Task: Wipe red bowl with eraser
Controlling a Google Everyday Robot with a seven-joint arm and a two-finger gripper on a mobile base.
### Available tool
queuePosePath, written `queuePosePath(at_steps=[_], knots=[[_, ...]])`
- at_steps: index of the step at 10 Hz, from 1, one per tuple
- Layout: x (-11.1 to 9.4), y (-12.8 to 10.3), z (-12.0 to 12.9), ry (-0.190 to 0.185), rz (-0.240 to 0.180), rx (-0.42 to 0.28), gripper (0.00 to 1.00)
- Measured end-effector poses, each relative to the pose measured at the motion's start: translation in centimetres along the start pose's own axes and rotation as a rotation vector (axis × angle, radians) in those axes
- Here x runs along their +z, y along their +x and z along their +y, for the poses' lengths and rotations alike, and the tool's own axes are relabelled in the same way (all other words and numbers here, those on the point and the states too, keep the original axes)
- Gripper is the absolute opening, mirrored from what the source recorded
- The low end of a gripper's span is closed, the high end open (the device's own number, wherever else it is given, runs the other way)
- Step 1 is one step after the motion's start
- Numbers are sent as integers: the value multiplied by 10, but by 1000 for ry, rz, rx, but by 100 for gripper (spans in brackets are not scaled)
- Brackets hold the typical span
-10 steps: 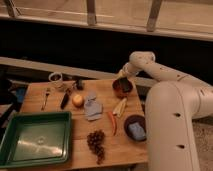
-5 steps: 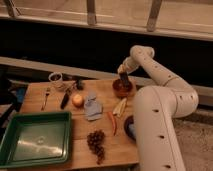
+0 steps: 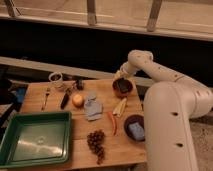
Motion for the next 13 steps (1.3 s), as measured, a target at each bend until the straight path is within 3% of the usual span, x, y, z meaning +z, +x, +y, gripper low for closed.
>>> queuePosePath(at_steps=[3,6,9,11,13], knots=[[-6,8,6,17,-4,2,0],[-3,-24,-9,17,-27,-4,0],[4,-49,-20,-21,-20,-27,0],[5,-41,-15,-38,-3,-41,0],[-2,-18,-7,-32,7,-38,0]])
